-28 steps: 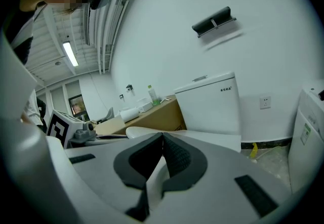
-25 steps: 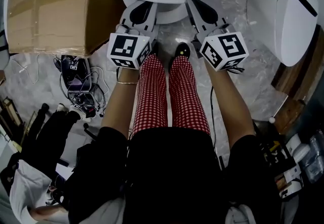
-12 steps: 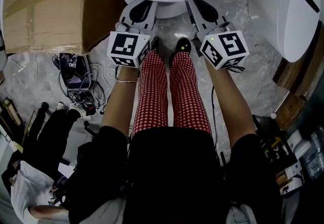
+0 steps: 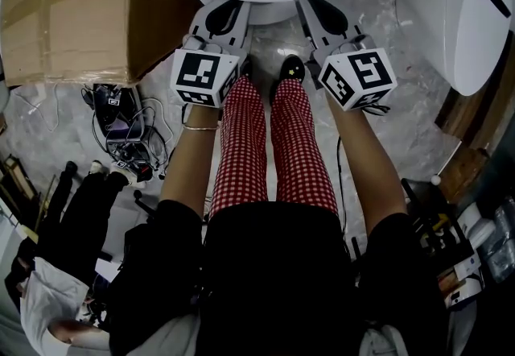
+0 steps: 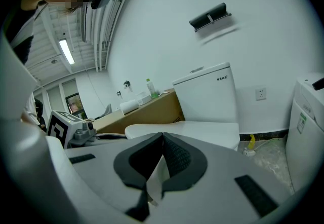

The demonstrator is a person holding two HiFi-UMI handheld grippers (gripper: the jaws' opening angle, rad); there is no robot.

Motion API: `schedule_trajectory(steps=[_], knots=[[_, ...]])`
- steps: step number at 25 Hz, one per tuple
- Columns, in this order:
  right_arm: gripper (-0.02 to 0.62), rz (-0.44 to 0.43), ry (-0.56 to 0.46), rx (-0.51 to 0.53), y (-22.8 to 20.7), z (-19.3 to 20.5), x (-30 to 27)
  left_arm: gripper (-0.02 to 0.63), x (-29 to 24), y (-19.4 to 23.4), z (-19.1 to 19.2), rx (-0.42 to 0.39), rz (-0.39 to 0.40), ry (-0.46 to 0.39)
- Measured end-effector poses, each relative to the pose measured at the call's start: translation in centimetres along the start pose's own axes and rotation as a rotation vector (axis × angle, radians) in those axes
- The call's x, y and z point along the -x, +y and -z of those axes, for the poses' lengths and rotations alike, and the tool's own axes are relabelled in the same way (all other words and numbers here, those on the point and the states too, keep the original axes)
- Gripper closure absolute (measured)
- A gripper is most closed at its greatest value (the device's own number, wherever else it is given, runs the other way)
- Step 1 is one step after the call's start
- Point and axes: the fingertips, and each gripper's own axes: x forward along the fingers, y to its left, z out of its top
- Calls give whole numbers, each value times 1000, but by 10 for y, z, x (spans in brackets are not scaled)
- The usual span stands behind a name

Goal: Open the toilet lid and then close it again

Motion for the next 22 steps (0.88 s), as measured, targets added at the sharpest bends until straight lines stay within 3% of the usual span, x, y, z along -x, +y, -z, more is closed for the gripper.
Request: schedule_trajectory(steps=[22], knots=[[575, 25, 2, 2, 3, 31, 2, 603, 3, -1, 31, -13, 10, 17]])
